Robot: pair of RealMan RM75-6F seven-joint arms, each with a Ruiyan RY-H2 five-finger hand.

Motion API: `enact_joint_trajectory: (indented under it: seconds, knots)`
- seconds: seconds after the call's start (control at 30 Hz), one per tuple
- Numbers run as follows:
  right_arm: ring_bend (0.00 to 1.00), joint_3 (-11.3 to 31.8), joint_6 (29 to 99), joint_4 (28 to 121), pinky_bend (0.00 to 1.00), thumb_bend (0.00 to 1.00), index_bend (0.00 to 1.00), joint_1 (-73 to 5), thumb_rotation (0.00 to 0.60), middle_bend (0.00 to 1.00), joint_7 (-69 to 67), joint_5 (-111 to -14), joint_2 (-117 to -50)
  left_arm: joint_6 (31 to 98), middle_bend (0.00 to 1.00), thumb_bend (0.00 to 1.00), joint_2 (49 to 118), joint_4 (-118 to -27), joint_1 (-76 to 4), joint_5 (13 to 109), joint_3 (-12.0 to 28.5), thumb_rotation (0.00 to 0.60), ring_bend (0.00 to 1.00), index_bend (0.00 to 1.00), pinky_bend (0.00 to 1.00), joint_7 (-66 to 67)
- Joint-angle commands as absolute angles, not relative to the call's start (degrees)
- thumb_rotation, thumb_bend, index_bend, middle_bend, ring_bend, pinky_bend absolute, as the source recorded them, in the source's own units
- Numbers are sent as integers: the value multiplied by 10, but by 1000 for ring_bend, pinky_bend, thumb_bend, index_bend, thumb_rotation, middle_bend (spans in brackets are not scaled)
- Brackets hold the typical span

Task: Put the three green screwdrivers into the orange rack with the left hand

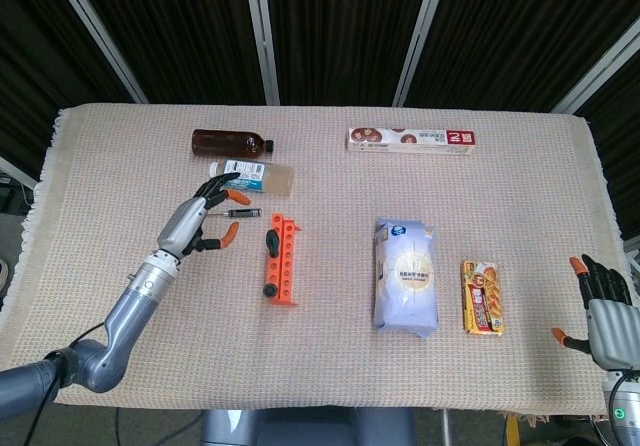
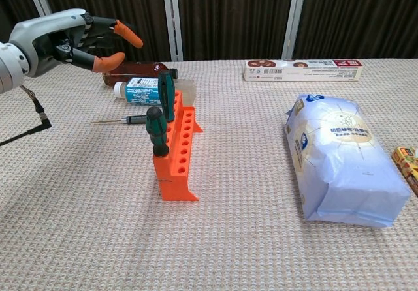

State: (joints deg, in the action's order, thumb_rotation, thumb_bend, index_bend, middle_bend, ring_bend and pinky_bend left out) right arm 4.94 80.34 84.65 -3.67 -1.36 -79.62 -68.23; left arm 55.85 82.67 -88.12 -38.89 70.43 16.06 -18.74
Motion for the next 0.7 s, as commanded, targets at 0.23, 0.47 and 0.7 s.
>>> enact_joint_trajectory:
  seconds: [0.23, 0.47, 0.7]
  knots:
    - [0, 48, 807, 850, 0, 0, 0, -37, 600, 0, -11, -800, -682, 530, 5, 500, 848, -785, -458, 559, 148, 600, 0, 386, 0, 139]
    - [0, 48, 812, 851, 0, 0, 0, -33, 600, 0, -11, -800, -680, 527, 0, 403, 899, -719, -502, 482, 139, 600, 0, 404, 0, 279]
    - [0, 48, 813, 852, 0, 0, 0, -32, 600, 0, -12, -799, -679, 527, 0, 309, 975, -638, -547, 431, 130, 600, 0, 410, 0, 391]
